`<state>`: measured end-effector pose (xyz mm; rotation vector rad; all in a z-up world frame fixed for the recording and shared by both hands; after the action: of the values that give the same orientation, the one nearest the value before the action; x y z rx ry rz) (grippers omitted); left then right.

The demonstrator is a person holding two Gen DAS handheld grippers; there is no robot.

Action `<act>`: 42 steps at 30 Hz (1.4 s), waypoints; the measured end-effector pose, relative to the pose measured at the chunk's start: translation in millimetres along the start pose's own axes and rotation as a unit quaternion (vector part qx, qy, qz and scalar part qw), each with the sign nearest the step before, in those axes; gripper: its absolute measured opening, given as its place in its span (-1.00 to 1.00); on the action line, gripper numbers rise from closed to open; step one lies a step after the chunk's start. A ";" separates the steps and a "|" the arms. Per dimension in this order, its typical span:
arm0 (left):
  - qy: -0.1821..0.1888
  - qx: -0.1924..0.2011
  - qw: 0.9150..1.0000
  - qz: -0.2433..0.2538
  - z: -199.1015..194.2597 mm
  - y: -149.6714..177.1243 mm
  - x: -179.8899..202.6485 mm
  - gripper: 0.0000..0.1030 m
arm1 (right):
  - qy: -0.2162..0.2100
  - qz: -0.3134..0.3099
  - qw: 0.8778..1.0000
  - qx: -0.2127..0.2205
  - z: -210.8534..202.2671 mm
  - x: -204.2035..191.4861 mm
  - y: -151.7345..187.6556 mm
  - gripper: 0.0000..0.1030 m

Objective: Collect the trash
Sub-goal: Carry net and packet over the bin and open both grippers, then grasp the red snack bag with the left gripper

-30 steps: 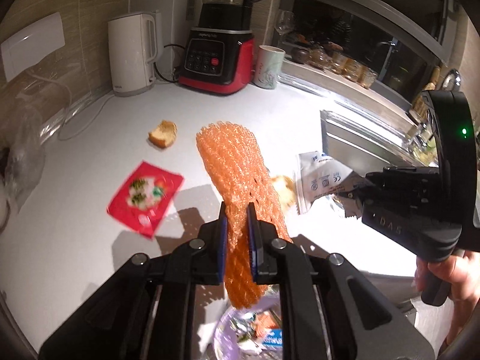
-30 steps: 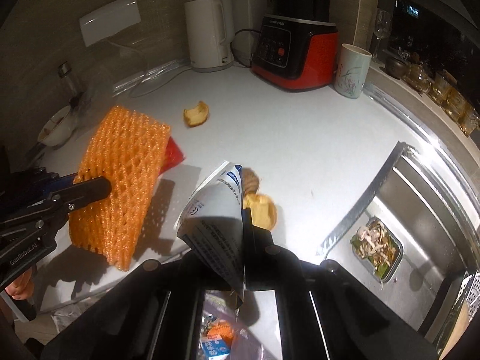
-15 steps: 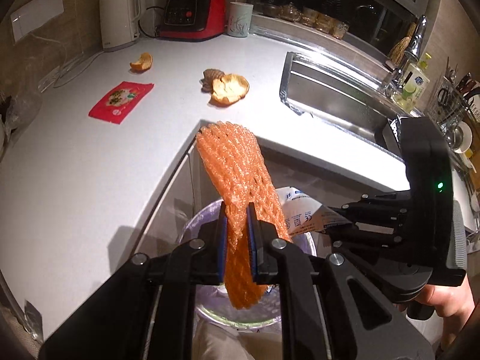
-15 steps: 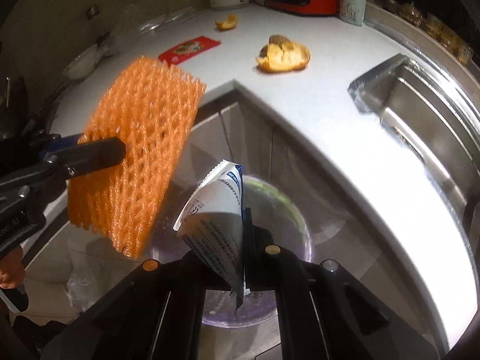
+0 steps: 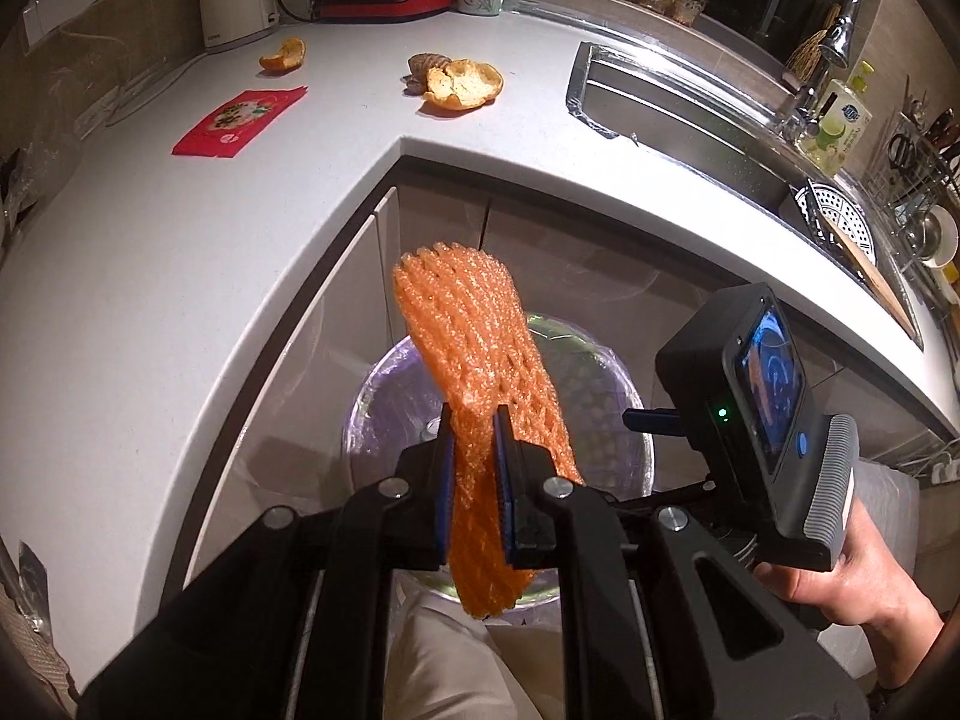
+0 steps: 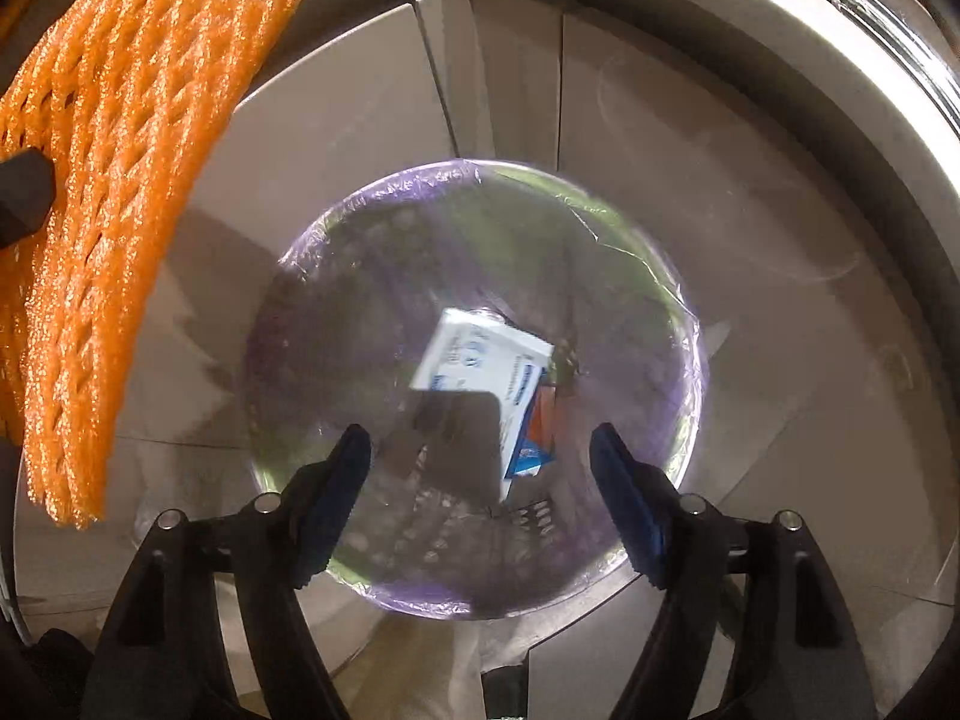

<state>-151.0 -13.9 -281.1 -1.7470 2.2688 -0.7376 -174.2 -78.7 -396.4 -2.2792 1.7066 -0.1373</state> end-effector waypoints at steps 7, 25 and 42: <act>0.008 -0.021 1.000 0.008 13.5 13.6 3.4 -0.78 | 0.036 0.008 0.999 0.033 -42.1 14.5 3.9 0.91; 0.006 0.026 1.000 -0.008 -2.3 -37.1 -9.3 0.33 | 0.031 0.048 0.992 0.114 -112.9 36.7 -40.4 0.95; -0.087 0.097 0.989 -0.074 17.4 -192.7 -165.7 0.67 | 0.039 0.041 0.986 0.158 -112.9 56.4 -195.0 0.95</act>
<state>69.1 102.4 -227.1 -1.8221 1.9041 -0.7705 -5.5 -101.9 -238.5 -1.9921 1.6761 -0.4504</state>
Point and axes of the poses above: each gripper's, at about its wrist camera, not at the fingertips, and z roughly the way its jaws point, x to its right, y to its underside, the point moved 10 cm from there along z, roughly the way its jaws point, and after that the axes turned 4 degrees about -z, right-handed, at the moved point
